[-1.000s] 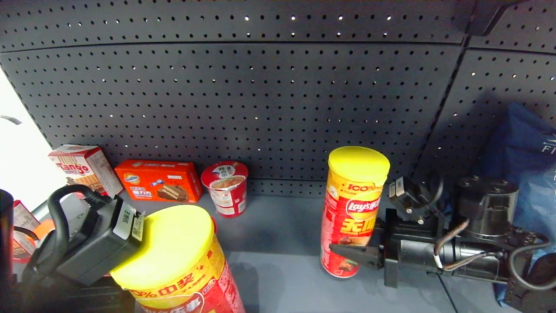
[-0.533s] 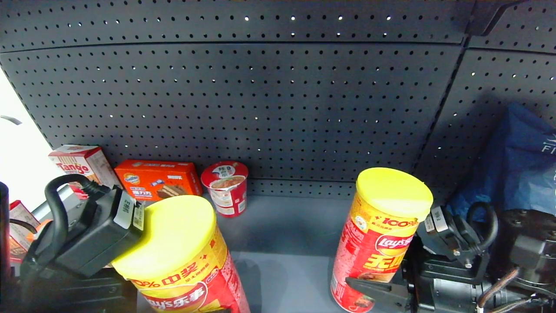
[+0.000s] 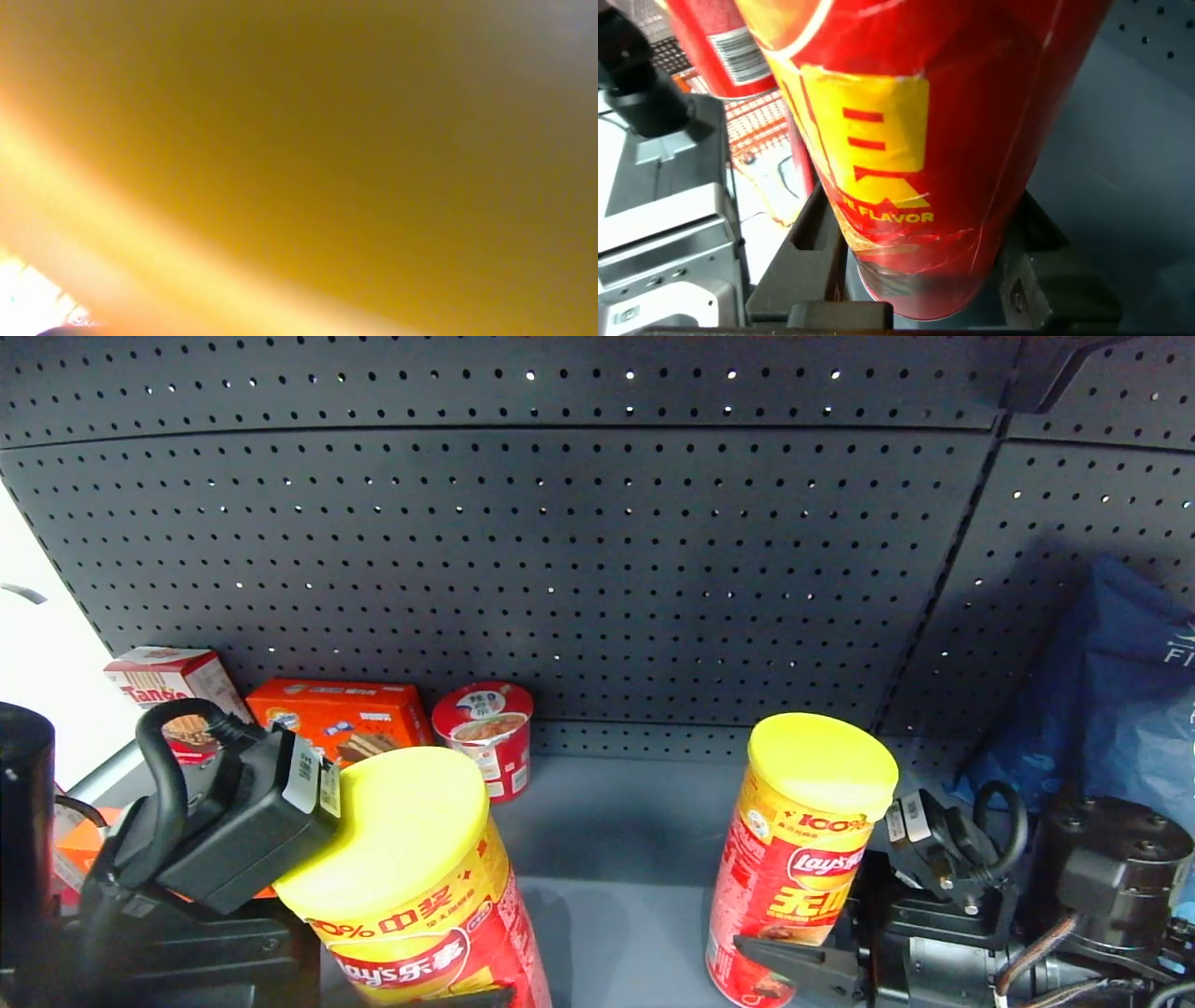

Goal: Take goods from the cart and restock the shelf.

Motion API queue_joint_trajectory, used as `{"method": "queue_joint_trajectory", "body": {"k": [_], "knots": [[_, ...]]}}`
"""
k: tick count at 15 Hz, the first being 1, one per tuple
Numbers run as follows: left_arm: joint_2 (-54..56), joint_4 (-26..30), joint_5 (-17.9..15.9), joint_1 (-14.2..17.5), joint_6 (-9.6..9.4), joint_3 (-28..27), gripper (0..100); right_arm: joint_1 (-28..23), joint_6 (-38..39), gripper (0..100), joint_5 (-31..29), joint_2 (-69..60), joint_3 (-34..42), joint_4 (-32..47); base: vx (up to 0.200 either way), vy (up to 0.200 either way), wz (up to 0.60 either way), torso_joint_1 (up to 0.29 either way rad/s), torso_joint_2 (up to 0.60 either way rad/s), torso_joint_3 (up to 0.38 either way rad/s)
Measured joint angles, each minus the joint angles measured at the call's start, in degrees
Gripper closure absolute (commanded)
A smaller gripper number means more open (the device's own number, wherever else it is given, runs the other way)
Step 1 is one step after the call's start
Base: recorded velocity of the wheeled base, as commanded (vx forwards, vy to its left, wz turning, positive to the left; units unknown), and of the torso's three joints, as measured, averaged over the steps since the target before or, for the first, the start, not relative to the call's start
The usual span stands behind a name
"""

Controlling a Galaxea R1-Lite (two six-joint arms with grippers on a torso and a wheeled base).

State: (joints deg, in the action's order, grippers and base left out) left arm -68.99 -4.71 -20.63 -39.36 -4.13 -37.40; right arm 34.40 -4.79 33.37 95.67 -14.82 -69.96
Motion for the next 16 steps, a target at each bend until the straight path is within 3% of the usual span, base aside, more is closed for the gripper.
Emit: {"method": "queue_joint_trajectory", "body": {"k": [7,8,16], "knots": [[-1.7,0.0,-0.1,0.0,0.11,-1.2,100,-0.5,-0.2,100,0.1,6.4,0.3,-5.5,0.000,0.000,0.00,0.000,0.00,0.000],[-1.7,0.0,-0.1,0.0,0.11,-1.3,100,-0.8,-0.5,0,0.2,6.7,0.5,-5.7,0.000,0.000,0.00,0.000,0.00,0.000],[-2.0,0.0,-0.1,-0.3,0.01,-2.6,100,-2.0,-0.3,0,0.0,4.5,4.7,-5.4,0.000,0.000,0.00,0.000,0.00,0.000]]}}
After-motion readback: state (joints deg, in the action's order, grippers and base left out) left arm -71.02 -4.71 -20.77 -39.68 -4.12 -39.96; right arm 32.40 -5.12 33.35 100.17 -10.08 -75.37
